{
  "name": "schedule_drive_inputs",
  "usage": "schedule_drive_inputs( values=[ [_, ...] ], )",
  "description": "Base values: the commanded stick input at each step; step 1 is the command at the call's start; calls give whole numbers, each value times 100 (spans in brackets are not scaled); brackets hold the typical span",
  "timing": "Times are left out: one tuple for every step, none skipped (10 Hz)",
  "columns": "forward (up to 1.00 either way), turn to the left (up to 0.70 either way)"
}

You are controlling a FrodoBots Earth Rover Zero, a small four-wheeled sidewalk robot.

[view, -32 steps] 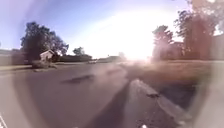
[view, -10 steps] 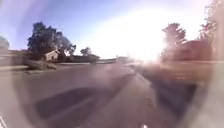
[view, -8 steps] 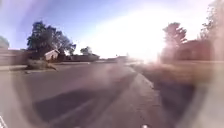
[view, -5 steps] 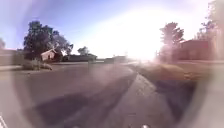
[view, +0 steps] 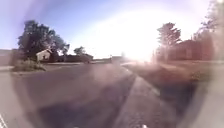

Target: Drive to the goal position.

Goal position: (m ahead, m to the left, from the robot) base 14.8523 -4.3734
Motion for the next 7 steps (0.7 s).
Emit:
schedule_drive_inputs(
  values=[
    [100, 0],
    [100, 0],
    [100, 0],
    [100, 0],
    [100, 0],
    [100, 0],
    [100, 0]
  ],
)
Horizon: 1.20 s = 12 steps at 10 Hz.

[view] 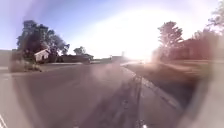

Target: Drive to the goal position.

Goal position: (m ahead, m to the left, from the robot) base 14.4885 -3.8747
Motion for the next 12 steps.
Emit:
schedule_drive_inputs(
  values=[
    [100, 0],
    [100, 0],
    [100, 0],
    [100, 0],
    [100, 0],
    [100, 0],
    [100, 0],
    [100, -6],
    [100, -13],
    [100, -12],
    [100, -10],
    [100, -9]
  ],
)
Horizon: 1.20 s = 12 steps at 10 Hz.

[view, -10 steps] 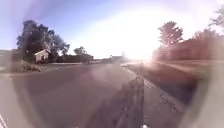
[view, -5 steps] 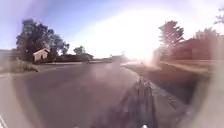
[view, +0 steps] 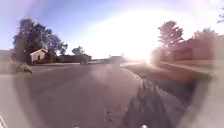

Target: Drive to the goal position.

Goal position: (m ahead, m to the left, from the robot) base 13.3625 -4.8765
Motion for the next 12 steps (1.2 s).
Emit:
schedule_drive_inputs(
  values=[
    [100, -7],
    [100, -6],
    [100, -4],
    [100, -2],
    [100, -1],
    [100, 0],
    [100, 0],
    [100, 0],
    [100, 0],
    [100, 0],
    [100, 0],
    [100, 0]
  ],
)
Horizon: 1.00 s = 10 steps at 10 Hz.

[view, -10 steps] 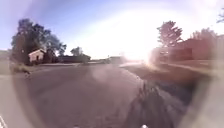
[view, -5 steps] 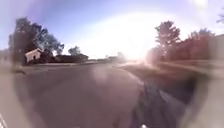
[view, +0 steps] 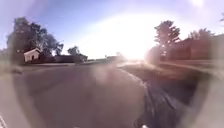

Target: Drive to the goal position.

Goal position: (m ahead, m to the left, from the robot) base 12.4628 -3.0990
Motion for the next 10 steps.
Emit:
schedule_drive_inputs(
  values=[
    [100, 0],
    [100, 0],
    [100, 0],
    [100, 0],
    [100, 0],
    [100, 0],
    [100, 0],
    [100, 0],
    [100, 0],
    [100, 0]
  ],
)
